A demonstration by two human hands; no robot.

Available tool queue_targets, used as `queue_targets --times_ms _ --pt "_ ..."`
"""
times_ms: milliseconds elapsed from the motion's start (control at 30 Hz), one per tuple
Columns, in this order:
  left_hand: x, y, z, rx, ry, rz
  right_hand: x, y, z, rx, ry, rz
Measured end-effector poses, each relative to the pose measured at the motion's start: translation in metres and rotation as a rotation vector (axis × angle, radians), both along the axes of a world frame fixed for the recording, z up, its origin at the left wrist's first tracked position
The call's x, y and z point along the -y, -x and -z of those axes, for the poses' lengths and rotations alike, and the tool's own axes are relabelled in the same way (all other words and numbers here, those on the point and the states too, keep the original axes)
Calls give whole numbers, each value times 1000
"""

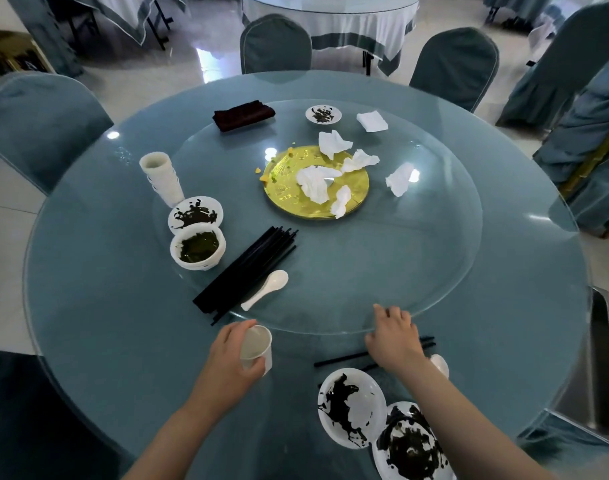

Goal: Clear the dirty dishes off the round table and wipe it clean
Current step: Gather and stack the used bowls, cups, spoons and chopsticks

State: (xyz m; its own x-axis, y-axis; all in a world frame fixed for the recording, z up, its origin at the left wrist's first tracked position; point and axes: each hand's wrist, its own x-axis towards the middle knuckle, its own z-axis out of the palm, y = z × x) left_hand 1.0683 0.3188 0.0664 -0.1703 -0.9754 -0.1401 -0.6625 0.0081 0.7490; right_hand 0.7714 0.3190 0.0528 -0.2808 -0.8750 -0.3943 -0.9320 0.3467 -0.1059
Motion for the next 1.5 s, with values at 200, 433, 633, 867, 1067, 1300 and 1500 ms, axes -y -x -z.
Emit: queue_targets --times_ms 200,433,633,867,1067,1300,1500 --pt "6 -11 -4 -26 5 -80 -2 -43 2 171 35 -256" --pt "8 -19 -8 2 57 -119 -4 -47 14 169 -66 -349" --pt "17 -19 -15 -11 95 -139 -8 -42 20 171 -74 -293" --pt "39 -22 -29 -59 116 -156 -4 -15 16 127 -56 -152" --pt "73 -26 -49 -42 176 -179 -1 -4 24 82 -62 -47" --pt "130 -38 -72 -16 314 -216 1 15 26 32 -66 49" --pt "163 -35 -76 28 283 -272 3 32 26 18 -65 90"
